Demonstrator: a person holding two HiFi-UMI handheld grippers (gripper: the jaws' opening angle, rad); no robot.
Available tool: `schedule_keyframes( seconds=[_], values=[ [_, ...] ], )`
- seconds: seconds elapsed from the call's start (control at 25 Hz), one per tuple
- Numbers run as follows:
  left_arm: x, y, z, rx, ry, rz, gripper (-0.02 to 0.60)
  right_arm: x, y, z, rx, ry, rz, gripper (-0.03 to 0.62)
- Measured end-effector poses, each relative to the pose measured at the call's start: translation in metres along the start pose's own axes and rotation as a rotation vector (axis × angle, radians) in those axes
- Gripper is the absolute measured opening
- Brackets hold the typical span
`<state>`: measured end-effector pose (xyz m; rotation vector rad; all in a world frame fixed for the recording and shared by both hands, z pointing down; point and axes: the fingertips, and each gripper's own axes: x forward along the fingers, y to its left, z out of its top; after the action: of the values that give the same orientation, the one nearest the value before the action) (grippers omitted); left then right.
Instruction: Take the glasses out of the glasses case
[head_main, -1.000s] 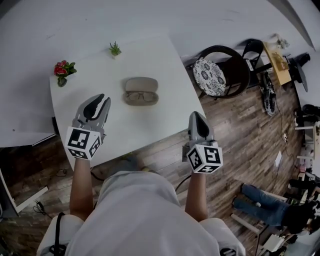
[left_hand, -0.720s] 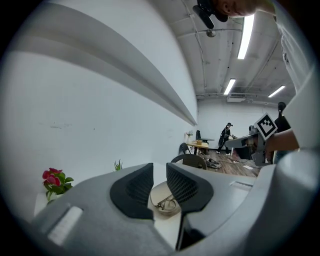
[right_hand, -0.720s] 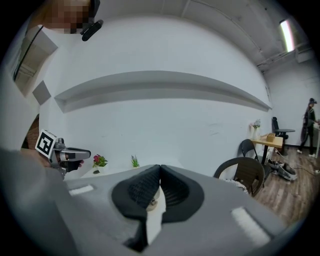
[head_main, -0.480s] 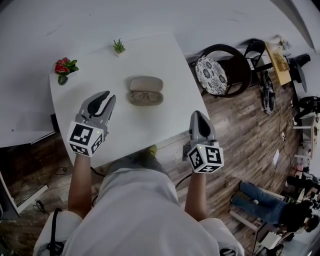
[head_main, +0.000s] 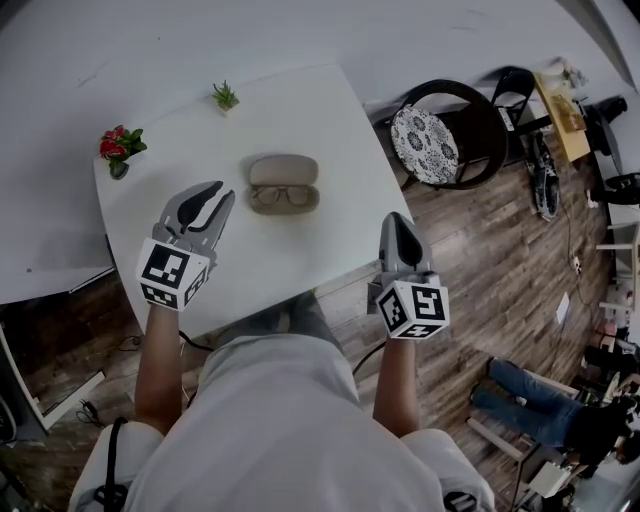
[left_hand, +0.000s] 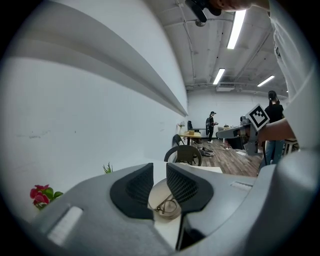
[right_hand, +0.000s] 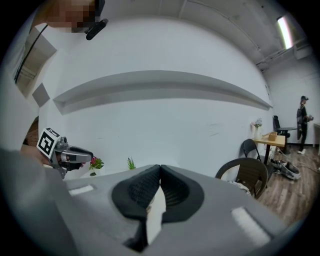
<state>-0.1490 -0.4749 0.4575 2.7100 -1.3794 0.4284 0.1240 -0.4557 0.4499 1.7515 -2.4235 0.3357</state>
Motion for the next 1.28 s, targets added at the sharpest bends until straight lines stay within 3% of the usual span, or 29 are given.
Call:
schedule_keyframes(
  seconds=[0.24, 0.76, 1.0, 1.28],
  values=[
    [0.027, -0.010, -0.013, 0.086, 0.083, -0.037, 0.089, 0.015, -0.019, -0.011, 0.009, 0.014, 0.014, 0.003],
    [0.089, -0.043, -0.045, 0.272, 0.292, -0.239, 0.094, 0.025, -0.049, -0.018, 0.064, -0.001, 0.015, 0.003],
    [0.114, -0.054, -0.079, 0.435, 0.443, -0.274, 0.094, 0.021, -0.068, -0.028, 0.083, 0.018, 0.003, 0.003],
    [0.141, -0.060, -0.110, 0.429, 0.529, -0.317, 0.092, 0.019, -0.087, -0.034, 0.090, 0.031, 0.001, 0.003]
  ],
)
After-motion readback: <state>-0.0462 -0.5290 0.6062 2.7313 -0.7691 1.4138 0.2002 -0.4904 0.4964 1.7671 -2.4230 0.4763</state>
